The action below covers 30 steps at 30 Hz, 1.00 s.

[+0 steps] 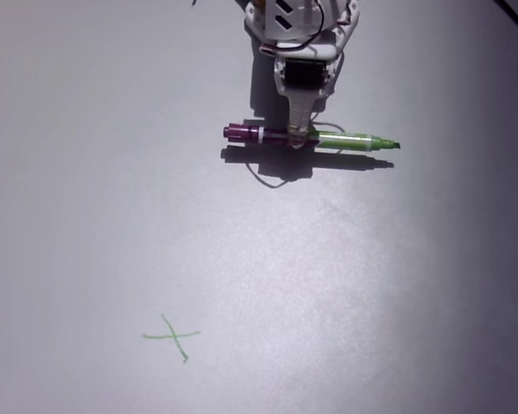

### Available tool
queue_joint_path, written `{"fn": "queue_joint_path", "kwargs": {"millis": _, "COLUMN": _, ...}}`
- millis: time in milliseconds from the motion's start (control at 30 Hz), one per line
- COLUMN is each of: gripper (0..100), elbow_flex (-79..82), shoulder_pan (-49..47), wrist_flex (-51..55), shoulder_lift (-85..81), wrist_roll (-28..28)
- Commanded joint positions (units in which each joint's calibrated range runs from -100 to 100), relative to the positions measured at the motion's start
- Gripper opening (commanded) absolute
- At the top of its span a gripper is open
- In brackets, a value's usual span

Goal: Draw the capital letter X with the green marker.

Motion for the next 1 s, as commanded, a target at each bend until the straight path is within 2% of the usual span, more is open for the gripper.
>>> {"fn": "queue_joint_path", "kwargs": {"millis": 0, "gripper": 1, "elbow_flex": 4.0, "shoulder_pan": 1.3, "wrist_flex": 6.3, "shoulder_lift": 0.6, "wrist_roll": -0.8}}
{"fn": "queue_joint_path", "kwargs": {"millis": 967, "gripper": 1, "elbow_flex": 4.1, "shoulder_pan": 2.8, "wrist_flex": 6.3, "shoulder_lift": 0.5, "wrist_roll": -0.9}}
